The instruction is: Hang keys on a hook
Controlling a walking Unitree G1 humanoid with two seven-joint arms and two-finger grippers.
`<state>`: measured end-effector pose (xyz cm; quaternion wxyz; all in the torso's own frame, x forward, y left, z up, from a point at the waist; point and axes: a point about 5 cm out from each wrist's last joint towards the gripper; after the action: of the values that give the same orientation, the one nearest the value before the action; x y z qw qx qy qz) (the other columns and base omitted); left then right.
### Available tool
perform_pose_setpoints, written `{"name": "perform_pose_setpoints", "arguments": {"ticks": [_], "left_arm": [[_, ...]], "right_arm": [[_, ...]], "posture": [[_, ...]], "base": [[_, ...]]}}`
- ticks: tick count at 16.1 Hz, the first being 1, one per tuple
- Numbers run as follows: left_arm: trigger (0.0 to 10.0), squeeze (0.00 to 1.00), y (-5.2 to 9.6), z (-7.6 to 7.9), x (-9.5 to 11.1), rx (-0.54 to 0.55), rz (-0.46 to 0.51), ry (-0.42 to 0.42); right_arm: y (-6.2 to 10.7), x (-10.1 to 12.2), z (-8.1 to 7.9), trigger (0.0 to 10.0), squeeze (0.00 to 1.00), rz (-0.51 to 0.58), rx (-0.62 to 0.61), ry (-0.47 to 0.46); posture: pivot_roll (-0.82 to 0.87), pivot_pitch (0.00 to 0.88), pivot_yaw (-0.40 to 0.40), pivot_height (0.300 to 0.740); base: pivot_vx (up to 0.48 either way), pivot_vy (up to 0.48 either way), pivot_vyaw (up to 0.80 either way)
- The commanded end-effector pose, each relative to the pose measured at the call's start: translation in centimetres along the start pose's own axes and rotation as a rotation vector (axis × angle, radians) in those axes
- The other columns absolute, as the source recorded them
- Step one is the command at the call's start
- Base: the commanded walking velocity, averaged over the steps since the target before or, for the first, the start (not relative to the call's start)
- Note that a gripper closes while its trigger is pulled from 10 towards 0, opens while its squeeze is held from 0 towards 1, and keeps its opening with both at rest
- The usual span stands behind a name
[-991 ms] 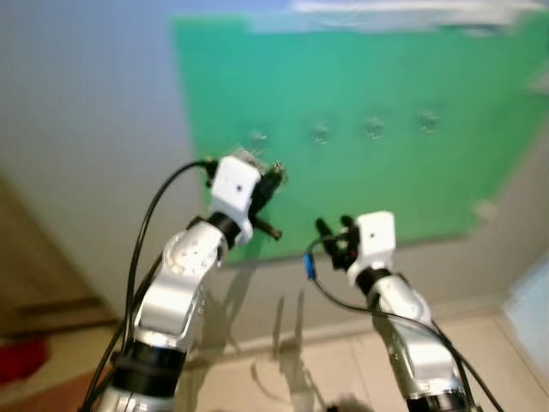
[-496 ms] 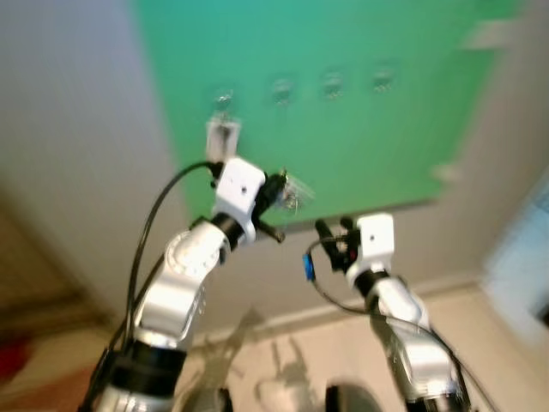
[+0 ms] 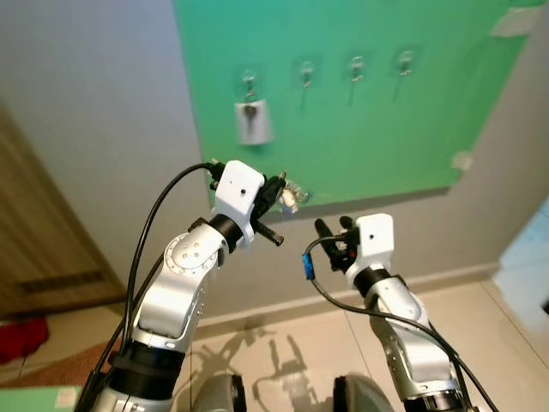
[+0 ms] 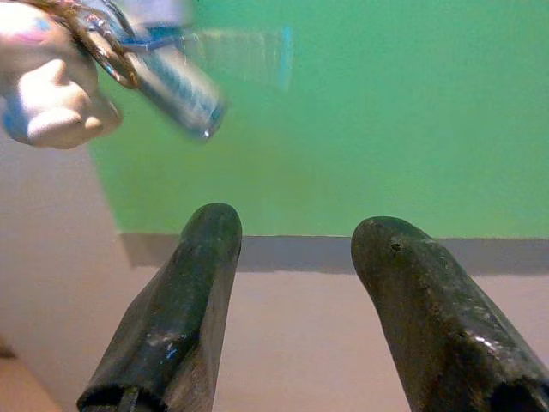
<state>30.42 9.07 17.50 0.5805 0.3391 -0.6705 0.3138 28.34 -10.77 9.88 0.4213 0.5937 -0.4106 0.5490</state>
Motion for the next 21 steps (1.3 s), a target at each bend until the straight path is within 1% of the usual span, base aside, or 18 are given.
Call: {"name": "perform_pose_setpoints", "arguments": {"ticks": [1, 2, 4, 7, 12, 15, 19, 21], "left_arm": [[0.0, 0.00, -0.07, 0.19, 0.61, -0.019, 0.018, -0.008], [0.0, 0.00, -0.07, 0.25, 0.62, -0.023, 0.018, -0.008], [0.0, 0.00, -0.06, 0.54, 0.68, -0.045, 0.021, -0.007], [0.0, 0.00, -0.09, 0.51, 0.57, -0.045, 0.014, -0.002], [0.0, 0.00, -0.33, 0.58, 0.60, -0.050, 0.005, -0.025], [0.0, 0.00, -0.40, 0.60, 0.67, -0.054, 0.009, -0.041], [0.0, 0.00, -0.44, 0.70, 0.73, -0.061, 0.015, -0.031], [0.0, 0.00, -0.41, 0.94, 0.88, -0.077, 0.021, -0.032]], "right_arm": [[-0.21, 0.52, -0.15, 10.0, 0.00, 0.023, 0.001, -0.010], [-0.21, 0.52, -0.16, 10.0, 0.00, 0.024, 0.000, -0.011], [-0.20, 0.51, -0.15, 10.0, 0.00, 0.026, -0.003, -0.012], [-0.18, 0.46, -0.08, 10.0, 0.00, 0.025, -0.005, -0.011], [-0.25, 0.48, -0.19, 10.0, 0.00, 0.031, 0.006, -0.007], [-0.30, 0.37, -0.34, 10.0, 0.00, 0.027, 0.007, -0.003], [-0.31, 0.34, -0.33, 10.0, 0.00, 0.024, 0.011, 0.001], [-0.33, 0.39, -0.35, 10.0, 0.00, 0.029, 0.013, 0.004]], "posture": [[-0.08, 0.000, 0.066, 0.709], [-0.08, 0.000, 0.066, 0.714], [-0.08, 0.000, 0.068, 0.739], [-0.08, 0.000, 0.067, 0.740], [-0.08, 0.000, 0.066, 0.740], [-0.08, 0.000, 0.067, 0.740], [-0.08, 0.000, 0.064, 0.740], [-0.08, 0.000, 0.065, 0.740]], "base": [[0.000, 0.000, 0.00], [0.000, 0.000, 0.00], [0.000, 0.000, 0.00], [0.000, 0.000, 0.00], [0.000, 0.000, 0.00], [0.459, 0.000, 0.00], [0.345, -0.327, 0.00], [0.000, 0.000, 0.00]]}}
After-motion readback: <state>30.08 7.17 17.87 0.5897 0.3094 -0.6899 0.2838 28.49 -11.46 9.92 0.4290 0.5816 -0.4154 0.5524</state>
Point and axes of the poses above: a point about 5 cm out from each wrist's last joint towards the gripper, its own y axis pointing back from the gripper into the wrist, its own x axis along the axis of the wrist's last joint, z = x × y, and after that the axes turned 2 degrees about y, right-handed
